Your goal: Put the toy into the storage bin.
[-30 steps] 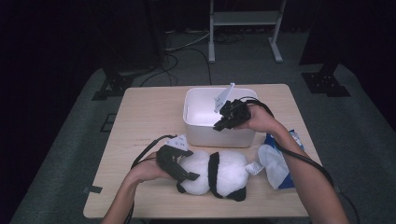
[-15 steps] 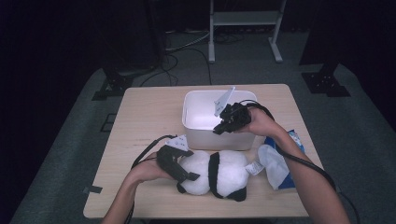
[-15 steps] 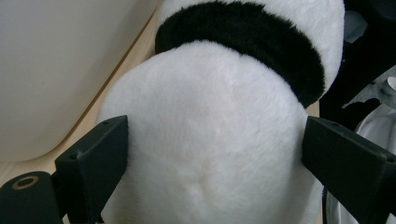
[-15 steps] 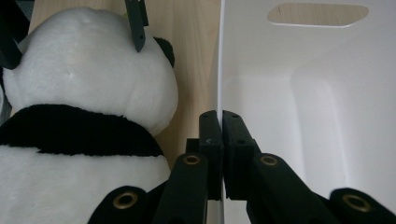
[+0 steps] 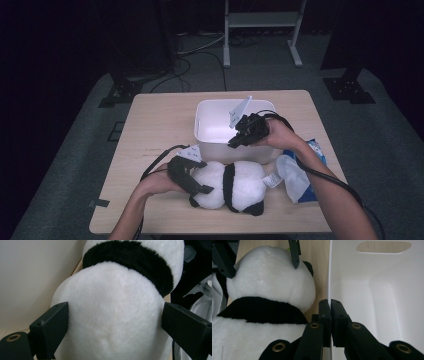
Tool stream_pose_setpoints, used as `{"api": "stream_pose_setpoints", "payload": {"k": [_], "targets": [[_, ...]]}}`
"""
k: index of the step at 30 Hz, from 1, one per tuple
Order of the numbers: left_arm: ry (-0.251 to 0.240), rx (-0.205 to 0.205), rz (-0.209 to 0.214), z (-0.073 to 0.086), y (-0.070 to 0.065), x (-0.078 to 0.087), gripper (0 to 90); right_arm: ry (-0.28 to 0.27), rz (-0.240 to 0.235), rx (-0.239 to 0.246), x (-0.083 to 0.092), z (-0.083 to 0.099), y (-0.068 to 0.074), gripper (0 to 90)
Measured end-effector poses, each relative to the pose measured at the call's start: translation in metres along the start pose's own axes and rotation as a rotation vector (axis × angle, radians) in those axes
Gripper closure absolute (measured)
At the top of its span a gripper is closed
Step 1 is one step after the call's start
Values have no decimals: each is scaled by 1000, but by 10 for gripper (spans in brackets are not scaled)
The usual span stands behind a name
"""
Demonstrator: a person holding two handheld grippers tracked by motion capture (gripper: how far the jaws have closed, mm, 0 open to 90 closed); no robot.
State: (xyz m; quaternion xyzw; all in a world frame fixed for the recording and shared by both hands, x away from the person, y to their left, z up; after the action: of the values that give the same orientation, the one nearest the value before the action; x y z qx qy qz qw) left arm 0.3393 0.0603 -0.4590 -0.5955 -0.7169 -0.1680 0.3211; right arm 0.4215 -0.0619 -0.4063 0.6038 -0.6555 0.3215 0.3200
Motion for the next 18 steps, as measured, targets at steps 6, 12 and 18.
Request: {"api": "stream_pose_setpoints", "payload": {"k": [6,12,18], "targets": [[-1,-1,1,0,-1,0,77,-3,-11,-1,0,0,5,866],[-5,0,3,1,-1,0,77,-11,-18,-47,2,-1,6,726],[-4,-1,8,2,0,1,77,-57,-6,-95,13,-7,9,554]]}}
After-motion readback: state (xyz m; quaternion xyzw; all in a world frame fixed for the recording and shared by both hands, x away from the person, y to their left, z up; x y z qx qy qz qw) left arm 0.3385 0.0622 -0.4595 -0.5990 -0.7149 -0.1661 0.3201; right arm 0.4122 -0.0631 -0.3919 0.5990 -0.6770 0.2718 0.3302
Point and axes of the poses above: each handheld gripper's, and its own axes: x roughly backward along the jaws, z roughly out of its underside, y roughly to its left, the point moved 9 cm from there along -x, roughly forward along the jaws, and after that the axes turned 3 degrees about -y, right-handed, at the moved point
